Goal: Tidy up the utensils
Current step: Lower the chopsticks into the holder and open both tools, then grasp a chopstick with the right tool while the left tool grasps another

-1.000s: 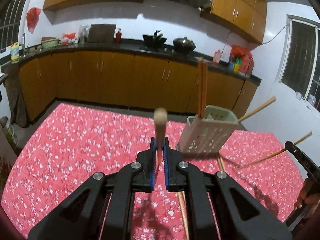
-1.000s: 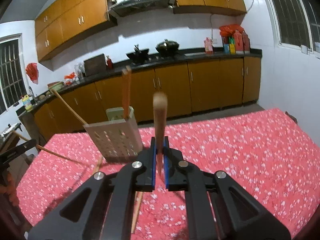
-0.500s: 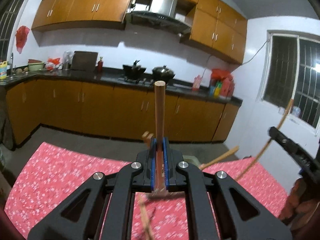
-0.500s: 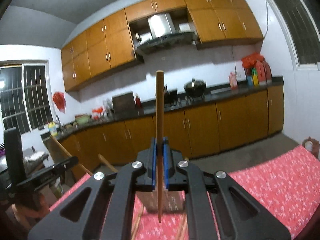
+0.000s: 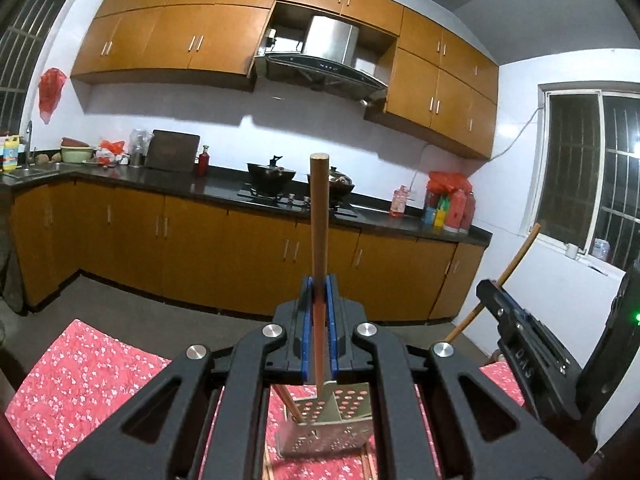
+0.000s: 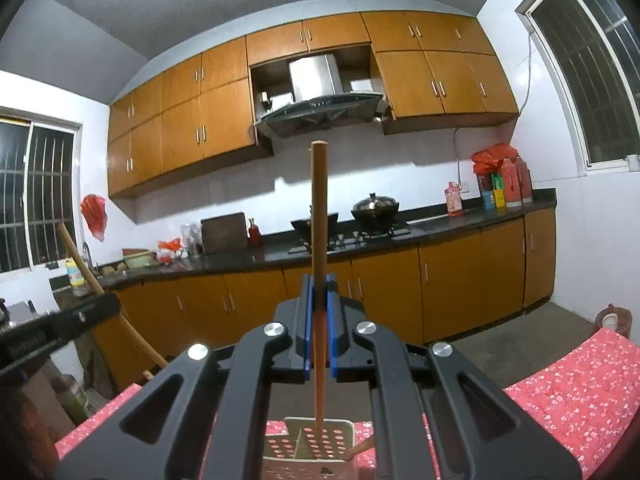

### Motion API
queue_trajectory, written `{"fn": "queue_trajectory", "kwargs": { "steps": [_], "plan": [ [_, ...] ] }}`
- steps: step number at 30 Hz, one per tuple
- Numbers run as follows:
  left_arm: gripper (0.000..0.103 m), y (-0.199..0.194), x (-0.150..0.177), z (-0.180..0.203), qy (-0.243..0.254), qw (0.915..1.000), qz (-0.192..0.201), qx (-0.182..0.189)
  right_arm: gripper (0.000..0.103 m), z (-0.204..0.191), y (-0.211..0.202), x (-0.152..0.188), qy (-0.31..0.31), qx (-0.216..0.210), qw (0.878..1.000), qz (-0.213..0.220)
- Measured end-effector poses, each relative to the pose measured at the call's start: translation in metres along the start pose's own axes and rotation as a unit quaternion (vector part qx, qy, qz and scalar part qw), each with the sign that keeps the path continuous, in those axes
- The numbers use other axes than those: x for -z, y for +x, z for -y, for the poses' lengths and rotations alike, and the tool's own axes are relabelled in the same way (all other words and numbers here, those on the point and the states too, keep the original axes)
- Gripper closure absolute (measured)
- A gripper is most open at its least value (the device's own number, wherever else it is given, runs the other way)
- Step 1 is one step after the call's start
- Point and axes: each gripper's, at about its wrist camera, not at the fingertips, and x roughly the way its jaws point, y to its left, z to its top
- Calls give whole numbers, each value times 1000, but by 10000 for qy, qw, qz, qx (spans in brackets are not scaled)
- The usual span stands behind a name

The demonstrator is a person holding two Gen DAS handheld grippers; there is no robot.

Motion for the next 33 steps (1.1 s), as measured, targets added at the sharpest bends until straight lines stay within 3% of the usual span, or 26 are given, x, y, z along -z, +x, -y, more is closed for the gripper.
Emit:
{"fn": "queue_trajectory", "kwargs": {
  "steps": [13, 27, 30, 33],
  "plan": [
    [95, 22, 39, -9, -130, 9978, -648, 91, 90, -2, 10, 34, -93, -69, 9985, -526],
    [95, -36, 25, -28, -484, 9986, -182, 132, 87, 36, -73, 22, 359, -6, 9985, -416],
    [95, -54, 40, -42, -570, 9981, -235, 42, 87, 54, -85, 46, 445, 198, 9954, -826],
    [95, -51, 67, -51, -504, 9963, -674, -144, 87, 70, -79, 88, 520, 379, 9838, -1673]
  ]
}}
